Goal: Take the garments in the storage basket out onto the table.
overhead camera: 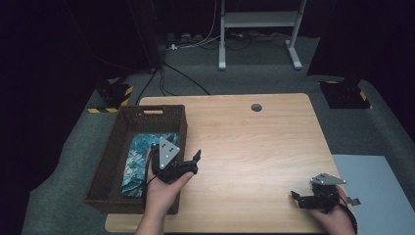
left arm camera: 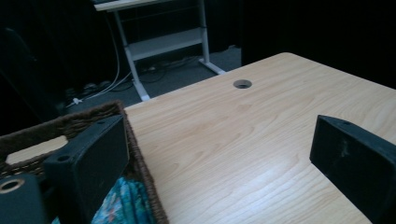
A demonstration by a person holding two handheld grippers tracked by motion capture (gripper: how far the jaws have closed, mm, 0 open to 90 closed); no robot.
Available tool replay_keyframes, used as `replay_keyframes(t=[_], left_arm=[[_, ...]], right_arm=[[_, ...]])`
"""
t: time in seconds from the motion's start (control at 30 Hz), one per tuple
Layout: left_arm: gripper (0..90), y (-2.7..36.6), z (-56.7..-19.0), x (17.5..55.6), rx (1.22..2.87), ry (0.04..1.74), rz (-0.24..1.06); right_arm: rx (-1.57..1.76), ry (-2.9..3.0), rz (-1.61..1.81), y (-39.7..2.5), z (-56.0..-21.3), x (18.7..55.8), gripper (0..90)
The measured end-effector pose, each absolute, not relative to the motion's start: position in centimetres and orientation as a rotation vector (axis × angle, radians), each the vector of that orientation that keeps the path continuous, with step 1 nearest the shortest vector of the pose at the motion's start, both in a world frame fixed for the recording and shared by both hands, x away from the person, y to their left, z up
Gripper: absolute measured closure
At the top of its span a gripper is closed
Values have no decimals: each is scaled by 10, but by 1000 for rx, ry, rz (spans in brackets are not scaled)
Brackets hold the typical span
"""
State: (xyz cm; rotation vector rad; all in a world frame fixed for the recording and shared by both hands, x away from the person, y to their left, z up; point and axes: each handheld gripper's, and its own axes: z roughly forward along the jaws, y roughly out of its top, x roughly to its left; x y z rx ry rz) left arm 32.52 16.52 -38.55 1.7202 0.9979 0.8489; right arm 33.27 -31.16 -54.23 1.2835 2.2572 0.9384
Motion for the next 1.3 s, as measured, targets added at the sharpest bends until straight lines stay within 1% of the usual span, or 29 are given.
replay_keyframes(t=[0.2,0.57,1.0,1.3], left_arm=[[47,177,-387,326,1720,1014,870],[45,194,-392,328,1707,1064,872],[49,220,-400,336,1704,1151,850],[53,228,-403,339,1688,1192,844]], right_arm=[[1284,2257,939,-312,-542,333,6],[1283,2257,939,-312,-542,333,7],[1268,2274,945,-311,-542,332,5],[1268,2274,945,-311,-542,332,6]])
